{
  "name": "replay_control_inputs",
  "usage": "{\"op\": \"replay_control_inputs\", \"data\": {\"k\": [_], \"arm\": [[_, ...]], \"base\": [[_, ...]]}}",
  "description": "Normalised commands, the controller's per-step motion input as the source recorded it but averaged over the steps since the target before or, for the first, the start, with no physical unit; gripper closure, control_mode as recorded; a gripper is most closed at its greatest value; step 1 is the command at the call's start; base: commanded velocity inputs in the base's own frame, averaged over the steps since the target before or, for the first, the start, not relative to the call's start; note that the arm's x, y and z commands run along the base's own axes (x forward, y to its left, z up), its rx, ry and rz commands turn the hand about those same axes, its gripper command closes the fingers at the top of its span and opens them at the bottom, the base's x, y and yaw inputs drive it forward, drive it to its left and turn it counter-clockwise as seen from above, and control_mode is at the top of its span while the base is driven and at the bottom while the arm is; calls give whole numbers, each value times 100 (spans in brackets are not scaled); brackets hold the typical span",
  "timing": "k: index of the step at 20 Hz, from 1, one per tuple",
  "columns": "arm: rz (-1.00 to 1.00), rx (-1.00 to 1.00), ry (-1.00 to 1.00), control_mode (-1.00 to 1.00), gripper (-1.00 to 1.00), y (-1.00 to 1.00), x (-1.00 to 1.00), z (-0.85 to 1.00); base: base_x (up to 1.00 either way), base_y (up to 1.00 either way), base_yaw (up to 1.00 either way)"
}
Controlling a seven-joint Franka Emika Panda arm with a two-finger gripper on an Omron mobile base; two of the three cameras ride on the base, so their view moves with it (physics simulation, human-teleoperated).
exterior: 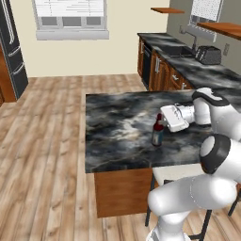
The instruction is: Get the candle and the beer from the cabinet and move them to the dining counter.
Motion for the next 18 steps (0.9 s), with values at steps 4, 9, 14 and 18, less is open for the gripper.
{"op": "replay_control_inputs", "data": {"k": [4,9,14,18], "arm": [[0,0,0,-100,100,0,15,-24],[0,0,0,-100,100,0,20,-29],[0,0,0,-100,100,0,36,-14],[0,0,0,-100,100,0,41,-1]], "base": [[0,0,0],[0,0,0],[0,0,0],[0,0,0]]}}
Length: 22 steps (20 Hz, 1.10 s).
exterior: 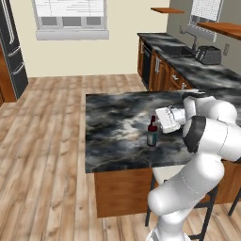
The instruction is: Get the candle and the beer from the cabinet and move them to the dining counter.
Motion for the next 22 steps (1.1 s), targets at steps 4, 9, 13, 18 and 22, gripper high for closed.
{"op": "replay_control_inputs", "data": {"k": [4,9,13,18,22], "arm": [[0,0,0,-100,100,0,35,-3],[0,1,0,-100,100,0,15,-23],[0,5,0,-100,100,0,1,-32],[0,3,0,-100,100,0,5,-27],[0,0,-2,-100,100,0,12,-23]], "base": [[0,0,0],[0,0,0],[0,0,0],[0,0,0],[0,0,0]]}}
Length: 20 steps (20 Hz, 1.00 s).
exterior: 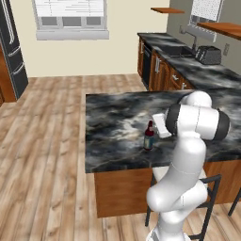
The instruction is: Get the candle and the beer from the cabinet and move them to the dining counter.
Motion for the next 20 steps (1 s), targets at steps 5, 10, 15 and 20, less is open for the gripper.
{"op": "replay_control_inputs", "data": {"k": [5,10,15,20], "arm": [[0,0,-1,-100,100,0,21,-15],[0,0,-2,-100,100,0,30,-4],[0,0,-1,-100,100,0,22,-2],[0,0,0,-100,100,0,7,-19]], "base": [[0,0,0],[0,0,0],[0,0,0],[0,0,0]]}}
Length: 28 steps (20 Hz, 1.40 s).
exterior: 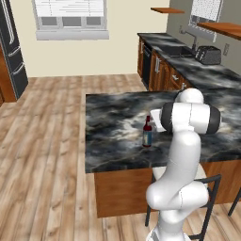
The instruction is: Get the candle and the beer from the cabinet and move them to the dining counter.
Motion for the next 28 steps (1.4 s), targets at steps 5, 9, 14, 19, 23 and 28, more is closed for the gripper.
{"op": "replay_control_inputs", "data": {"k": [5,9,14,19,23,28], "arm": [[0,0,-1,-100,100,0,1,-19],[0,0,-2,-100,100,1,0,-18],[0,0,0,-100,-100,0,0,0],[0,0,0,-100,-100,0,0,0],[0,0,0,-100,-100,0,0,0],[0,0,0,-100,-100,0,0,0]], "base": [[0,0,0],[0,0,0],[0,0,0],[0,0,0],[0,0,0],[0,0,0]]}}
